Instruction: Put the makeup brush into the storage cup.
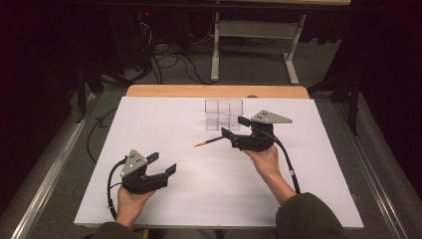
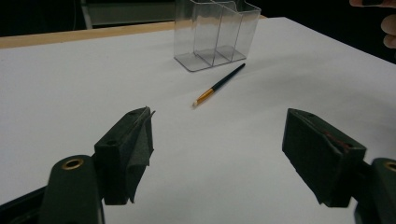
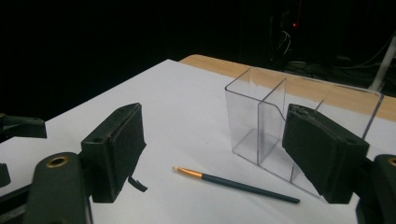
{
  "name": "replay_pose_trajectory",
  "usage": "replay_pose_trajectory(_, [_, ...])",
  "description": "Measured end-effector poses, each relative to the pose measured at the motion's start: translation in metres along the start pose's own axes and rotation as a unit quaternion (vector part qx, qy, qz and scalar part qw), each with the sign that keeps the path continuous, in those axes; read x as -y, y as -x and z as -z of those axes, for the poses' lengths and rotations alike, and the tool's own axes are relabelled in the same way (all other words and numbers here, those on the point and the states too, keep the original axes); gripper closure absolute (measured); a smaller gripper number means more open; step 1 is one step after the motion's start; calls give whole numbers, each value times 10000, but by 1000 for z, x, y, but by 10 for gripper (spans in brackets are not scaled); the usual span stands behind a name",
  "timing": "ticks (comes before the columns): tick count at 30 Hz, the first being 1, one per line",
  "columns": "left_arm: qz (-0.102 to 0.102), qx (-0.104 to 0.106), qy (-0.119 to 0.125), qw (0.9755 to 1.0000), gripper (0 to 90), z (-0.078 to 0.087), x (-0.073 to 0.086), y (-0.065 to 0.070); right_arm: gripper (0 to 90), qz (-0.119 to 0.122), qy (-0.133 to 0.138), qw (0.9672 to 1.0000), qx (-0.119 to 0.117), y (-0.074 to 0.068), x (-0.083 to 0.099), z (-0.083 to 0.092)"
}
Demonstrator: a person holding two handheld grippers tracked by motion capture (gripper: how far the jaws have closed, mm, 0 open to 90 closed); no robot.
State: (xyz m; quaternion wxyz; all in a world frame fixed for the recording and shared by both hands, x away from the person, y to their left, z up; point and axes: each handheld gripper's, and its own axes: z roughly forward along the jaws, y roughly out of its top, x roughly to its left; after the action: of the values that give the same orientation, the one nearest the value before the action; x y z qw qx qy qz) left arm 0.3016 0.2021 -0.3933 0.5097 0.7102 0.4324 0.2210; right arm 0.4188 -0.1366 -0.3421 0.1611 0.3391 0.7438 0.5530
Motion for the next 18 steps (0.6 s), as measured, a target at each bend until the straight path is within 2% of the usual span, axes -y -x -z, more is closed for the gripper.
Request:
replay_pose_trajectory(10, [-11,-11,5,10000,252,0,0,0,224,-90,-104,9999,-58,1,-8,-10])
replay_pose_trajectory(18, [-4,1,9,10000,251,0,0,0,223,-42,-102,9999,-46,3,-14,-20])
